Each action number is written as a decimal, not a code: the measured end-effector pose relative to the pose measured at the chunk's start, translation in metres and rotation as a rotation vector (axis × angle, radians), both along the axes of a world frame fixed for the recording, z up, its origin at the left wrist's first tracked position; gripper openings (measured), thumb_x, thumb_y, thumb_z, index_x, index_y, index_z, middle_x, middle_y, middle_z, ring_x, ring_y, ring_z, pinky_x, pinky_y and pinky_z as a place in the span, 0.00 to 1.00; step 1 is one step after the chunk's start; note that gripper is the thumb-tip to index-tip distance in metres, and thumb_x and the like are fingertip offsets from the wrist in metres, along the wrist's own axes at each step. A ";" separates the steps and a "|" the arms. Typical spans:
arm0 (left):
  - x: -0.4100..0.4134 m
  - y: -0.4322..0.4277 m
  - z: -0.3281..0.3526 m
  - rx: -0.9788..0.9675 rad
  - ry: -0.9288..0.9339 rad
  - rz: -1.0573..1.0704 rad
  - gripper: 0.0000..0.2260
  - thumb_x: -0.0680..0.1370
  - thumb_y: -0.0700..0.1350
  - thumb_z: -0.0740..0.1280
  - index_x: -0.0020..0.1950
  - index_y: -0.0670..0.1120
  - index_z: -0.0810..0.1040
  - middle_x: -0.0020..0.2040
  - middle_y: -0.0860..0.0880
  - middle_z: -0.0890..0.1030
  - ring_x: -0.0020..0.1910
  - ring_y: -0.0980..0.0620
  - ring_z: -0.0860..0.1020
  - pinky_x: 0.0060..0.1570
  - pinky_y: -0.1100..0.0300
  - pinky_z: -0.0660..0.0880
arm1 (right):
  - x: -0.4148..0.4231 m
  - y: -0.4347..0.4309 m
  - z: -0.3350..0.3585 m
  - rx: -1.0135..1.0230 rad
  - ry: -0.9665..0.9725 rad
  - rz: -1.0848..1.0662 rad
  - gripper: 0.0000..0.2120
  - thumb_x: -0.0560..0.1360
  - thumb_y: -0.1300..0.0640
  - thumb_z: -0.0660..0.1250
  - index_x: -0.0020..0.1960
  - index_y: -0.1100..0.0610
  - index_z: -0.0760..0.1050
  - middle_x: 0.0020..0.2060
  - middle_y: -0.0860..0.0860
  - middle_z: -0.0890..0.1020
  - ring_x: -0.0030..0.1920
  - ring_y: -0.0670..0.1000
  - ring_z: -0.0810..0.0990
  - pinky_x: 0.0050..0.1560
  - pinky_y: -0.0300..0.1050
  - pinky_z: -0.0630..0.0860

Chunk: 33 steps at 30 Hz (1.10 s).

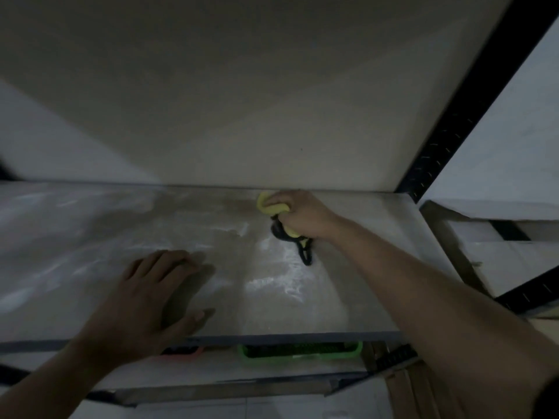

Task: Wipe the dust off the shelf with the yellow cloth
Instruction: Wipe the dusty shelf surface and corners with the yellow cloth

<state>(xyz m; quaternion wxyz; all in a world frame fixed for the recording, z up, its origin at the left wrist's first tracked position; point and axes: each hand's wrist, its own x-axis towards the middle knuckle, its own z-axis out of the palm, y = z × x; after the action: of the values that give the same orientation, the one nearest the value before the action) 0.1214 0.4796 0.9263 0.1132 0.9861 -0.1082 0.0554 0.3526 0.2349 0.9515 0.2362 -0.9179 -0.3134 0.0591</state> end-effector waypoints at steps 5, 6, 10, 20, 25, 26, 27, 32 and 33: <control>0.004 0.009 -0.017 0.053 -0.035 0.003 0.32 0.81 0.69 0.59 0.75 0.49 0.77 0.69 0.47 0.78 0.67 0.43 0.76 0.65 0.45 0.73 | 0.042 -0.024 0.002 -0.094 -0.114 -0.197 0.23 0.72 0.64 0.61 0.65 0.53 0.76 0.64 0.54 0.78 0.64 0.57 0.75 0.66 0.46 0.72; 0.005 0.010 -0.019 0.055 -0.036 -0.006 0.32 0.81 0.70 0.59 0.75 0.49 0.77 0.70 0.47 0.77 0.68 0.44 0.76 0.65 0.45 0.73 | 0.035 -0.020 -0.005 -0.143 -0.145 -0.206 0.20 0.74 0.62 0.61 0.65 0.52 0.76 0.64 0.54 0.77 0.63 0.59 0.75 0.64 0.48 0.73; 0.005 0.011 -0.023 0.078 -0.046 -0.014 0.33 0.81 0.71 0.57 0.74 0.48 0.78 0.69 0.46 0.77 0.67 0.43 0.76 0.65 0.45 0.72 | 0.012 -0.005 -0.023 -0.086 -0.225 -0.081 0.21 0.76 0.60 0.61 0.69 0.54 0.74 0.67 0.54 0.76 0.64 0.59 0.74 0.66 0.47 0.69; 0.006 0.011 -0.025 0.037 -0.055 -0.042 0.32 0.81 0.71 0.58 0.75 0.50 0.76 0.70 0.49 0.76 0.68 0.47 0.74 0.67 0.52 0.68 | 0.024 0.005 -0.012 -0.295 -0.153 -0.206 0.19 0.76 0.61 0.59 0.67 0.57 0.73 0.64 0.56 0.76 0.60 0.61 0.72 0.61 0.51 0.74; 0.005 0.011 -0.024 0.035 -0.058 -0.047 0.33 0.82 0.71 0.56 0.75 0.50 0.77 0.71 0.49 0.76 0.69 0.46 0.75 0.67 0.52 0.68 | 0.007 0.048 -0.011 -0.093 -0.023 -0.034 0.24 0.72 0.63 0.62 0.67 0.51 0.75 0.66 0.52 0.76 0.64 0.55 0.74 0.65 0.45 0.72; 0.004 0.010 -0.023 0.034 -0.056 -0.047 0.33 0.82 0.71 0.56 0.75 0.49 0.77 0.71 0.48 0.76 0.69 0.46 0.75 0.67 0.50 0.69 | 0.004 0.055 -0.005 -0.080 0.083 0.045 0.26 0.70 0.65 0.61 0.65 0.50 0.77 0.65 0.50 0.77 0.64 0.52 0.75 0.65 0.43 0.72; 0.003 0.010 -0.022 0.035 -0.051 -0.046 0.34 0.82 0.71 0.56 0.74 0.48 0.77 0.70 0.48 0.77 0.69 0.45 0.75 0.66 0.49 0.70 | 0.001 0.059 0.001 -0.080 0.168 0.111 0.26 0.69 0.67 0.61 0.62 0.49 0.79 0.64 0.49 0.78 0.63 0.51 0.76 0.64 0.42 0.72; 0.001 0.012 -0.022 0.039 -0.034 -0.043 0.34 0.81 0.71 0.56 0.76 0.49 0.76 0.71 0.48 0.76 0.69 0.46 0.74 0.69 0.47 0.71 | 0.008 0.001 0.023 0.060 0.121 -0.052 0.23 0.70 0.60 0.68 0.64 0.48 0.77 0.64 0.46 0.79 0.64 0.46 0.76 0.62 0.30 0.67; 0.003 0.012 -0.022 0.039 -0.044 -0.045 0.33 0.81 0.71 0.56 0.76 0.50 0.76 0.71 0.49 0.76 0.69 0.46 0.74 0.68 0.47 0.71 | 0.011 -0.025 0.025 0.072 0.021 -0.145 0.22 0.71 0.58 0.68 0.65 0.47 0.76 0.64 0.45 0.78 0.64 0.46 0.76 0.60 0.27 0.65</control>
<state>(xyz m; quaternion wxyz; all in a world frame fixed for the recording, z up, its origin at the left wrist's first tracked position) 0.1239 0.4914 0.9040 0.0927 0.9840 -0.1340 0.0721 0.3632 0.2095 0.9770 0.2762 -0.9283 -0.2456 0.0404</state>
